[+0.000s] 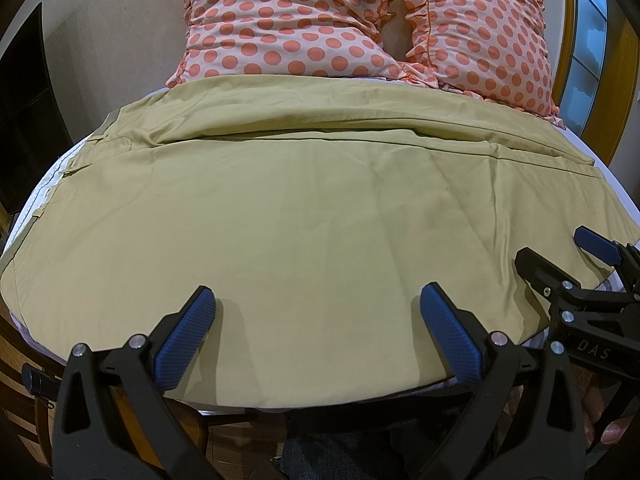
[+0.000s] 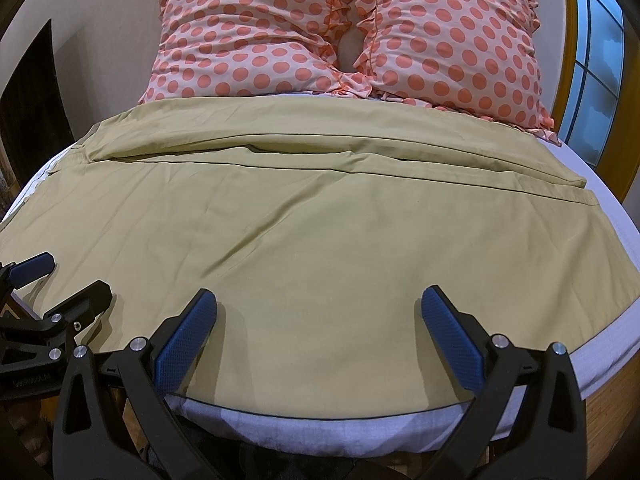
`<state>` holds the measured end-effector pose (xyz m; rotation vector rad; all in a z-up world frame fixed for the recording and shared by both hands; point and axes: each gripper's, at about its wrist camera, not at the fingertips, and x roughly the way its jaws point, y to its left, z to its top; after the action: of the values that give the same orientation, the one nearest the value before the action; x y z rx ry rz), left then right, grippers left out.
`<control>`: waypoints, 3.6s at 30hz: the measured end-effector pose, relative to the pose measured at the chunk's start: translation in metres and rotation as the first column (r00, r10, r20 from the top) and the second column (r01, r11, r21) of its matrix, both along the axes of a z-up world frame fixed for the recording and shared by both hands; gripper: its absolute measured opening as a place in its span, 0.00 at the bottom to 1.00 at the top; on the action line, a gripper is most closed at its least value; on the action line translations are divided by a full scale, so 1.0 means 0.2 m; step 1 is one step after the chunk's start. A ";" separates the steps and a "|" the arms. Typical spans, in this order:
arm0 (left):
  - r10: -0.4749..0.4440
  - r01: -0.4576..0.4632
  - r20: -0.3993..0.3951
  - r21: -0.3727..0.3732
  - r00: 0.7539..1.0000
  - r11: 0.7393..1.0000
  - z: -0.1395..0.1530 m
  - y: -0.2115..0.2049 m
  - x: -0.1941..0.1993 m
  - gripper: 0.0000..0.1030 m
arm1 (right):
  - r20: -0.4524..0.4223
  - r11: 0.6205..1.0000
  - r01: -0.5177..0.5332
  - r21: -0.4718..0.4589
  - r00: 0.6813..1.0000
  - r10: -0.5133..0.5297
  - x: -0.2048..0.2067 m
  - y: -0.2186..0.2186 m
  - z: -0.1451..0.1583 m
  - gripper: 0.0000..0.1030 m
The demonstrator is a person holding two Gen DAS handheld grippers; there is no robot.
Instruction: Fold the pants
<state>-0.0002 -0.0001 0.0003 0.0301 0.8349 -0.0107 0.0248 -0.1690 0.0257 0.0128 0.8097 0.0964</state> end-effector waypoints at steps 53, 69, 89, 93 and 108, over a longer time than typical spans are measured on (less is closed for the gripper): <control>0.056 -0.044 0.128 -0.098 0.990 0.994 0.19 0.27 0.41 0.98 | -0.203 0.681 0.714 0.163 0.700 -0.685 1.68 -1.51 -0.15 0.05; 0.182 -0.118 0.228 -0.270 0.957 0.956 0.41 0.67 0.23 0.98 | -0.151 0.497 0.482 0.722 0.810 -0.567 0.16 -1.54 -0.03 0.04; 0.272 -0.270 -0.070 -0.492 0.960 0.827 0.36 1.05 0.95 0.94 | -0.077 0.452 0.385 0.804 0.823 -0.563 0.11 -1.58 -0.06 0.02; 0.299 -0.340 -0.162 -0.459 0.940 0.821 0.29 1.08 1.22 0.82 | -0.065 0.452 0.369 0.812 0.827 -0.558 0.11 -1.58 -0.02 0.02; 0.263 -0.225 0.007 -0.495 0.965 0.840 0.45 1.16 0.36 0.04 | 0.025 0.513 0.362 0.778 0.798 -0.602 -0.07 -1.65 0.13 0.02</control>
<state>0.0723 0.2323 0.0905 -0.5570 0.7355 0.0191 0.0102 -0.4990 0.0522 1.0118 0.3804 -0.1210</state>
